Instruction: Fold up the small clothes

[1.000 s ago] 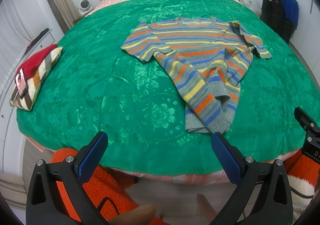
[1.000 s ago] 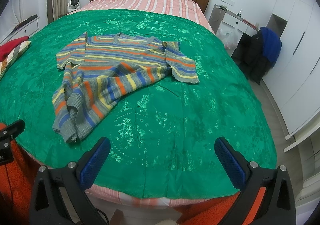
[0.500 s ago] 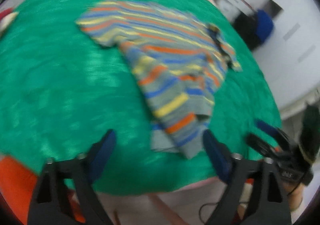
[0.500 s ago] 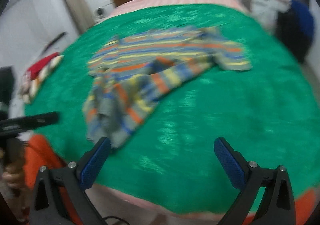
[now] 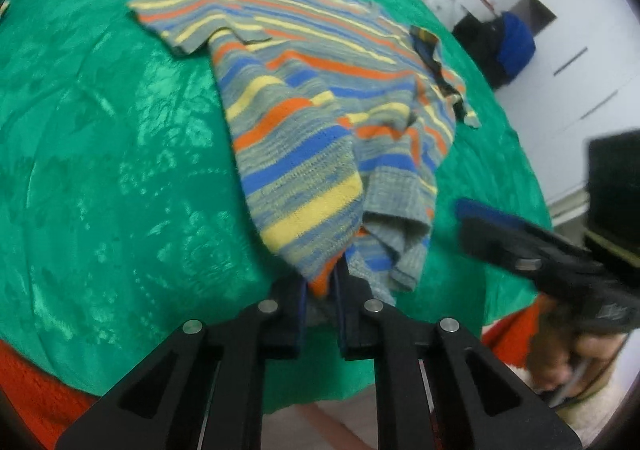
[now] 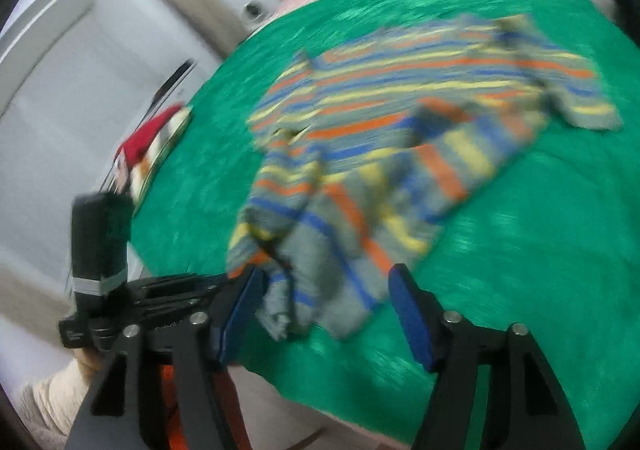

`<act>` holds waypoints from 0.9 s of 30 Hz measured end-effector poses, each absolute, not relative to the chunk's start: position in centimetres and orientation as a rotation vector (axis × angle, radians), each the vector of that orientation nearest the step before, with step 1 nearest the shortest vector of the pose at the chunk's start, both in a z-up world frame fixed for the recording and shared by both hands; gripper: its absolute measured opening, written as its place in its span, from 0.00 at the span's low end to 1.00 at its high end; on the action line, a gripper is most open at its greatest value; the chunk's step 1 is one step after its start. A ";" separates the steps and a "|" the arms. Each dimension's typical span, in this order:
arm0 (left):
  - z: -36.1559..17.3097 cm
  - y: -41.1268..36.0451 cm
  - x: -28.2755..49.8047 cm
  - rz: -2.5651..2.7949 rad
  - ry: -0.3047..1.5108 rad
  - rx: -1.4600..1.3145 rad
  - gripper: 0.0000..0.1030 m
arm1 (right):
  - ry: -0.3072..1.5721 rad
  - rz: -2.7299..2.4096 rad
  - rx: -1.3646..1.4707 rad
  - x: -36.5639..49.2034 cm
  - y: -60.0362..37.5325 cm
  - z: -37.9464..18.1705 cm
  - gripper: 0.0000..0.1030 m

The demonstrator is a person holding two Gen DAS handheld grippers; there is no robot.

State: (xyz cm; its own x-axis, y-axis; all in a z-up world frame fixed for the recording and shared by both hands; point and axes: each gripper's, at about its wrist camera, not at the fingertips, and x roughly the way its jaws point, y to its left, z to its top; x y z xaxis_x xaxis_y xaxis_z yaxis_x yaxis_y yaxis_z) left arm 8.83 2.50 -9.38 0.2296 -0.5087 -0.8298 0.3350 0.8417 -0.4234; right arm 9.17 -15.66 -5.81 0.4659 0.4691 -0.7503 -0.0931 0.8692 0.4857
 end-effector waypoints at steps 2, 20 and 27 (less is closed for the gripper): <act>-9.5 3.1 8.9 -0.576 1.213 -0.176 0.08 | 1.066 0.383 0.370 11.0 -13.7 -7.8 0.65; -10.5 10.2 8.3 -0.533 1.273 -0.166 0.58 | 1.108 0.082 0.452 -1.3 -30.2 -8.3 0.43; -11.3 11.3 8.0 -0.473 1.261 -0.180 0.65 | 0.981 0.070 0.626 -1.1 -33.0 -8.6 0.69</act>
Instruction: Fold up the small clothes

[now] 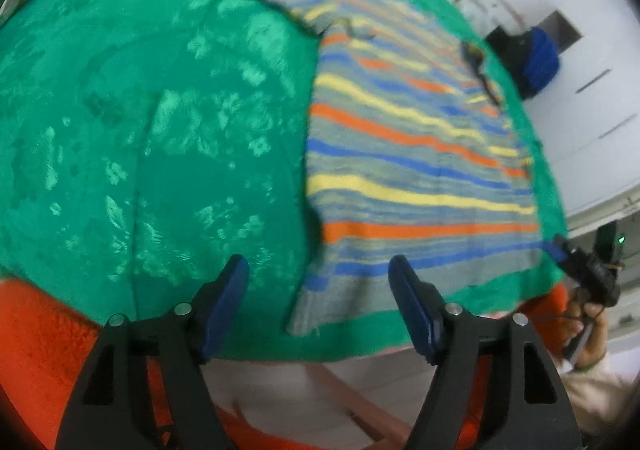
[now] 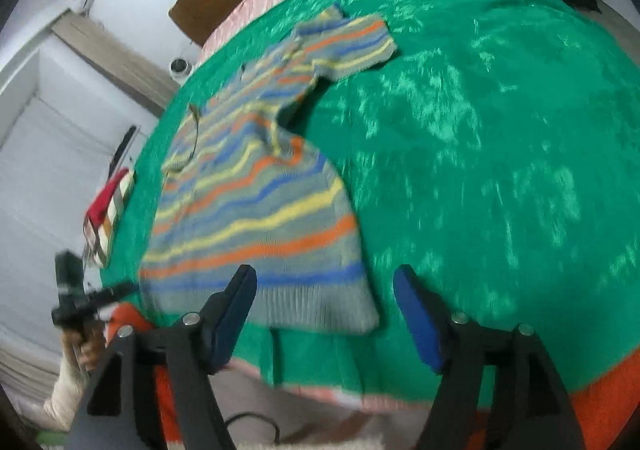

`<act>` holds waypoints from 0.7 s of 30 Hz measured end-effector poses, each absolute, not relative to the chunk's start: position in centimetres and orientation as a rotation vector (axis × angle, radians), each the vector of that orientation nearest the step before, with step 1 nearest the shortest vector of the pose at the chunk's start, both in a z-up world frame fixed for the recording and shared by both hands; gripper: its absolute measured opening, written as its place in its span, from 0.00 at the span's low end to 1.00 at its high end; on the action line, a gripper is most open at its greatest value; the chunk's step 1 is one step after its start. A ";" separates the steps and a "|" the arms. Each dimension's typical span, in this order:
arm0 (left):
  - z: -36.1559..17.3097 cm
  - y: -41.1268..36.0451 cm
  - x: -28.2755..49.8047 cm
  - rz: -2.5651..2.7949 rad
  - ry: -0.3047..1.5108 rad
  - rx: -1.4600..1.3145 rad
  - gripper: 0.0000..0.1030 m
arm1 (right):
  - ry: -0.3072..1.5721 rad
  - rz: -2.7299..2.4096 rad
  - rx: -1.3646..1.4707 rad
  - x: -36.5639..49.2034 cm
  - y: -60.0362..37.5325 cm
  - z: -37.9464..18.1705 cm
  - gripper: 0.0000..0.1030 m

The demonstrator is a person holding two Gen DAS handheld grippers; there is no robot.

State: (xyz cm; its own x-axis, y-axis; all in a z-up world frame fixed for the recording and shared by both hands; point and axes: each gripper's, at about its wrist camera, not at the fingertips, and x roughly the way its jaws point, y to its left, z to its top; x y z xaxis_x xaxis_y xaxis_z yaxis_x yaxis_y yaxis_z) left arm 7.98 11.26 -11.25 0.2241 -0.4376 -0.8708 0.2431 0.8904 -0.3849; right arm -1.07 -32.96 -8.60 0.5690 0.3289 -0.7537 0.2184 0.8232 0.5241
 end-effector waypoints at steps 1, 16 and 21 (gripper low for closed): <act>-11.9 10.7 8.1 -0.476 1.280 -0.170 0.56 | 1.009 0.072 0.628 -0.1 -32.7 -9.3 0.69; -12.7 11.0 7.2 -0.398 1.312 -0.016 0.02 | 1.224 0.010 0.615 -2.8 -31.6 -10.9 0.03; -13.9 11.0 7.7 -0.374 1.283 0.032 0.02 | 1.229 -0.041 0.657 -2.3 -31.7 -14.1 0.03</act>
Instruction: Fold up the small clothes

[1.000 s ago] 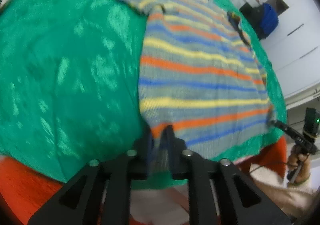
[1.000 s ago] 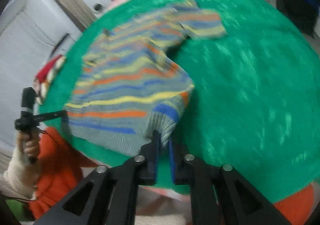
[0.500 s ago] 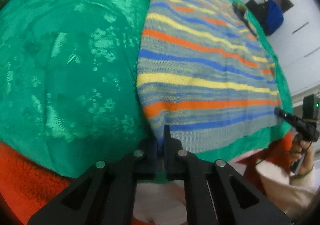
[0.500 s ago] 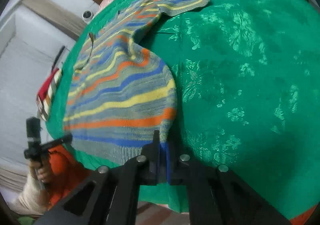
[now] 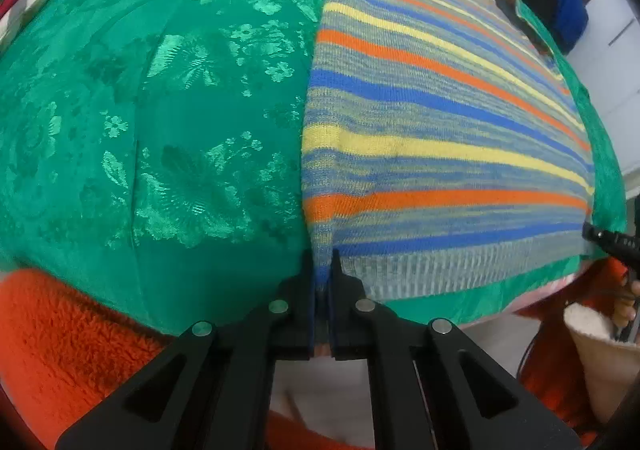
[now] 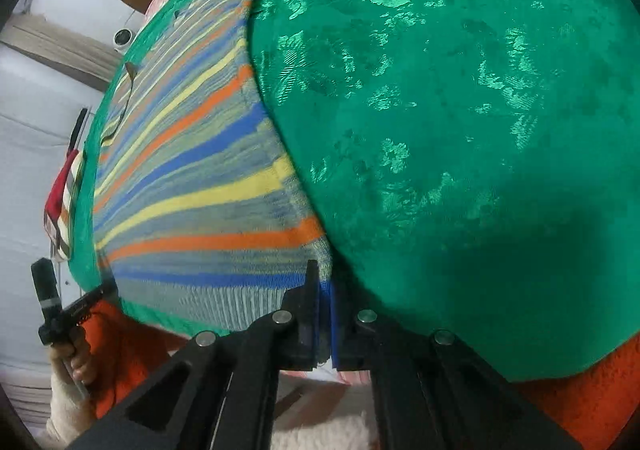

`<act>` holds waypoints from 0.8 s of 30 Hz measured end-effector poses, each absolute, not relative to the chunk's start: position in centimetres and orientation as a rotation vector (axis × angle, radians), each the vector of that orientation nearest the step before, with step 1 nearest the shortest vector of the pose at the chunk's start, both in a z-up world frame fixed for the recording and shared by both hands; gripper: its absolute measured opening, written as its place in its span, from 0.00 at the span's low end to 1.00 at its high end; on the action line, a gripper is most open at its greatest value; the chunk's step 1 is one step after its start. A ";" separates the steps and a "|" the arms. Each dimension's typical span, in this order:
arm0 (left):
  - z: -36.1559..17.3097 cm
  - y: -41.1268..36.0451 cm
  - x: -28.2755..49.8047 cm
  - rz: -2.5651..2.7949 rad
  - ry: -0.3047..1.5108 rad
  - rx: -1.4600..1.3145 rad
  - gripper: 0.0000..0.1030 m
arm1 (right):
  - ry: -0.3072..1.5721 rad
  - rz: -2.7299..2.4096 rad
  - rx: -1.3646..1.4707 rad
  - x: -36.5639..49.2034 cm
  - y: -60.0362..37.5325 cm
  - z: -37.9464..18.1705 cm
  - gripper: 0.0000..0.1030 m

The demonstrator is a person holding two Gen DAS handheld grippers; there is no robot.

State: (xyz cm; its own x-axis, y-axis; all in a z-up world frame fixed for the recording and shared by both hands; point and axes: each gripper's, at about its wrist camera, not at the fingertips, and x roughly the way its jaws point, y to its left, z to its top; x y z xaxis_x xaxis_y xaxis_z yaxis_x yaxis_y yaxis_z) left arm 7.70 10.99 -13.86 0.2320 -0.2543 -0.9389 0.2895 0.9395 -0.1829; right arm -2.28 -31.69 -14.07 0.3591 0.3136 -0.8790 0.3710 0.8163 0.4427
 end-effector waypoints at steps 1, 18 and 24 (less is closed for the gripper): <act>-13.9 11.0 7.7 -0.372 1.275 0.037 0.03 | 1.220 -0.040 0.654 -2.4 -31.6 -14.1 0.03; -5.4 14.7 8.0 -0.197 1.056 0.094 0.65 | 1.143 -0.166 0.332 -3.8 -35.6 -6.8 0.23; -4.6 15.3 12.0 -0.009 0.869 0.025 0.72 | 0.947 -0.034 -0.040 6.5 -34.6 -3.6 0.26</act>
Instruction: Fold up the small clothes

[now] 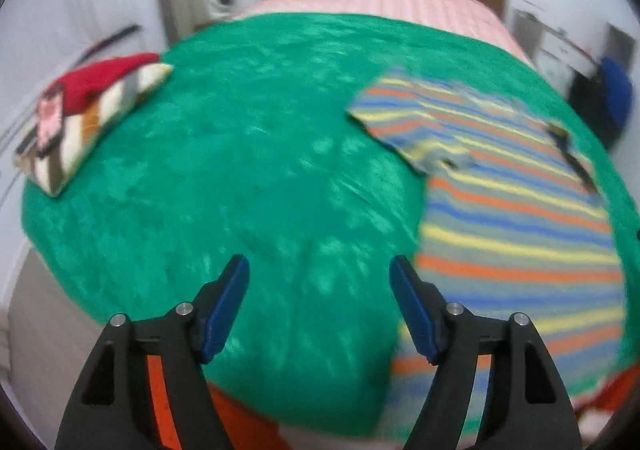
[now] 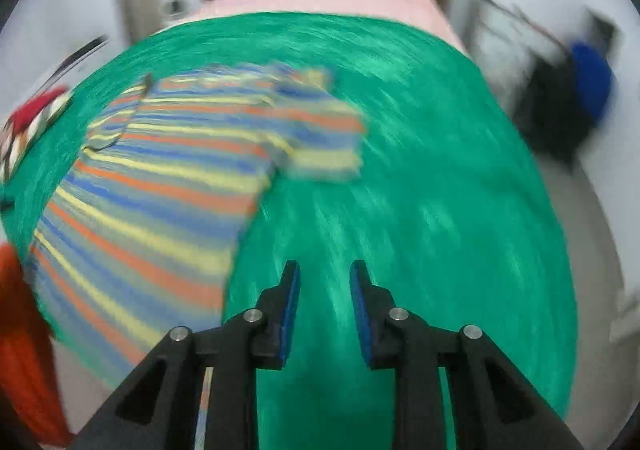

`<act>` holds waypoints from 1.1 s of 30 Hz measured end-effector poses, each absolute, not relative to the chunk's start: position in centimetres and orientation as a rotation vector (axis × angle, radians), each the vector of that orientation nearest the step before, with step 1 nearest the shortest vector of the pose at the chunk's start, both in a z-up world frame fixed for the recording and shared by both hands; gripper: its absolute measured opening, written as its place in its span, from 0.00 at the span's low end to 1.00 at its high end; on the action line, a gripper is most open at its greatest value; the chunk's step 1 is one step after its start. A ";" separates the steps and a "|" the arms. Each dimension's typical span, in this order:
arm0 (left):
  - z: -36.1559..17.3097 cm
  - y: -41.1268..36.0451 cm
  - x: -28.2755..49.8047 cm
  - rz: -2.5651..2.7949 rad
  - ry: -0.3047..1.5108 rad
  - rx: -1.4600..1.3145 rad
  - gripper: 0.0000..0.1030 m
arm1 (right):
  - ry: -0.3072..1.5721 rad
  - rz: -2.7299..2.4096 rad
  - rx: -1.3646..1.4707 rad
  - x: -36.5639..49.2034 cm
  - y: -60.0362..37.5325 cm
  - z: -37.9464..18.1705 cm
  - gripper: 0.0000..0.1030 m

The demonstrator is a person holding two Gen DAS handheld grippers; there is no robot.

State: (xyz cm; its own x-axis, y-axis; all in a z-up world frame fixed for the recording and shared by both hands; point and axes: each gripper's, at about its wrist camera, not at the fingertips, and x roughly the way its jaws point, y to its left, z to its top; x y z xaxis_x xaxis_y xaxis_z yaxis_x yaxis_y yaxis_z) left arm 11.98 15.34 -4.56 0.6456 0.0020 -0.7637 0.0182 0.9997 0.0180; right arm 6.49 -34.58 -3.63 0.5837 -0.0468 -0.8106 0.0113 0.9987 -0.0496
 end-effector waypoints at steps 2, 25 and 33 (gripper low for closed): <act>-5.9 16.1 12.0 0.015 0.882 0.008 0.72 | 0.950 0.063 -0.049 11.0 -33.5 -5.0 0.26; -10.7 16.3 11.3 0.114 0.962 0.062 0.72 | 1.010 0.156 -0.130 17.0 -34.4 -7.6 0.56; -10.8 16.1 11.3 0.124 0.964 0.079 0.74 | 0.950 0.123 -0.082 19.5 -36.1 -8.5 0.06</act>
